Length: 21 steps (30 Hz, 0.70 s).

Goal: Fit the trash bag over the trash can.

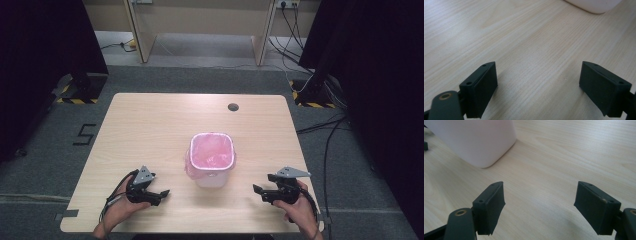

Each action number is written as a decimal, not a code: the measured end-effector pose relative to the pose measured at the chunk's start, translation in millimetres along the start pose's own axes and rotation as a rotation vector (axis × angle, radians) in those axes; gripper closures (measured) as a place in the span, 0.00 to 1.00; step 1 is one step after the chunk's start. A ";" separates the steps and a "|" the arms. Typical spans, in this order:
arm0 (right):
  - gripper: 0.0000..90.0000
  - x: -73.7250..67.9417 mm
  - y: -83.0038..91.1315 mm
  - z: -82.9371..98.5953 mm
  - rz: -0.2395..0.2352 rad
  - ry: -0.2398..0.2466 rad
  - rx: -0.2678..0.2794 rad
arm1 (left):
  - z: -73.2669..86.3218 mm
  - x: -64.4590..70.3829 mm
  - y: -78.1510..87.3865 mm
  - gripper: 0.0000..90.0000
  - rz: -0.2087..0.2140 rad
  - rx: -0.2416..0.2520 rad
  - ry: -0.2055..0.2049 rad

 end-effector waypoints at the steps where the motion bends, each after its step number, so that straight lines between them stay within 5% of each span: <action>1: 0.26 -0.8 1.4 1.9 0.001 -0.003 -0.003 | 0.0 0.0 0.0 0.16 0.000 0.000 0.000; 21: 0.25 -4.4 0.4 22.3 0.016 0.022 -0.104 | 0.0 0.1 -0.1 0.16 0.000 0.001 0.000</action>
Point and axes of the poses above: each handheld gripper's, and its own axes: y roughly backward along the jaws, z roughly out of its underside, x roughly to its right, the point moved 6 cm from there along -y, roughly forward along the jaws, and after that the axes turned 2 degrees about x, right-handed, at the moved point
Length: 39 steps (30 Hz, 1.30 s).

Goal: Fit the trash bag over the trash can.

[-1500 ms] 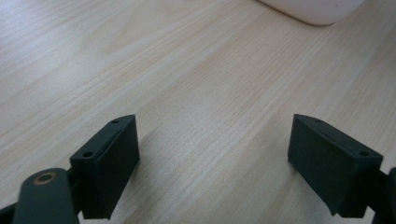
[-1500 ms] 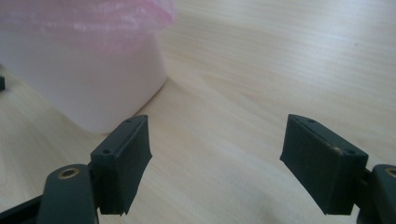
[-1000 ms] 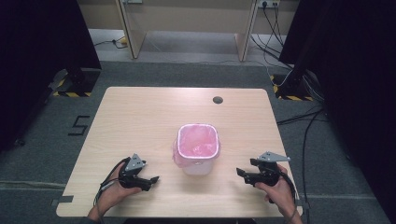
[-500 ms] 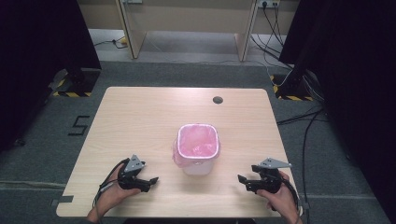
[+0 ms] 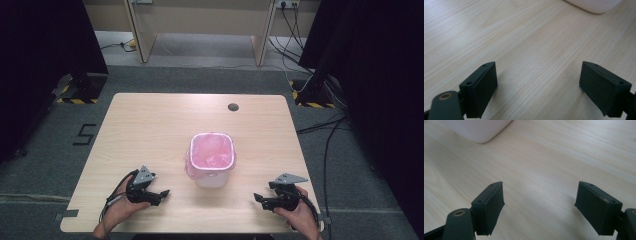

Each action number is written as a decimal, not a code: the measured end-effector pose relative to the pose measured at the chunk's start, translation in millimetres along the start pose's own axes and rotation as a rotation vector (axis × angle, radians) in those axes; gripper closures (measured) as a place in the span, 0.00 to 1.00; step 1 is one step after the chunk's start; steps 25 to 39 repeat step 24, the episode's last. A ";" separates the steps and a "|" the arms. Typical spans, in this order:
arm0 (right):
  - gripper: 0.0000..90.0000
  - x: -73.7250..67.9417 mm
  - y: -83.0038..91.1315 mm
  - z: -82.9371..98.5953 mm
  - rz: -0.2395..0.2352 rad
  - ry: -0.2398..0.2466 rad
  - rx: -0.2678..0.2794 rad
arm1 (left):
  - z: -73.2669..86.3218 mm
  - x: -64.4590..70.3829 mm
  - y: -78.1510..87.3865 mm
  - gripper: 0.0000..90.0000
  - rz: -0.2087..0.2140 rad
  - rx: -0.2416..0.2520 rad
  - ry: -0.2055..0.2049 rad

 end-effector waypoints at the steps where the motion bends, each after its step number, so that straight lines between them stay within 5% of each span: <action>1: 0.25 0.0 0.0 0.0 0.000 0.000 0.000 | 0.0 0.0 0.0 0.16 0.000 0.000 0.000; 6: 0.22 -0.6 -5.2 5.0 0.018 0.039 -0.047 | 0.0 0.0 0.0 0.16 0.000 0.000 0.000; 16: 0.18 -2.9 -7.6 5.8 0.024 0.074 -0.045 | 0.1 -0.2 0.2 0.16 0.000 -0.002 -0.003; 39: 0.18 -2.9 -8.3 5.9 0.028 0.084 -0.044 | 0.1 -0.2 0.1 0.16 0.000 -0.002 -0.002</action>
Point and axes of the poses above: each handheld gripper's, and its own axes: y roughly backward along the jaws, z roughly out of its underside, x roughly to its right, the point moved 6 cm from there along -y, roughly forward along the jaws, and after that the axes turned 2 degrees about x, right-handed, at the moved point
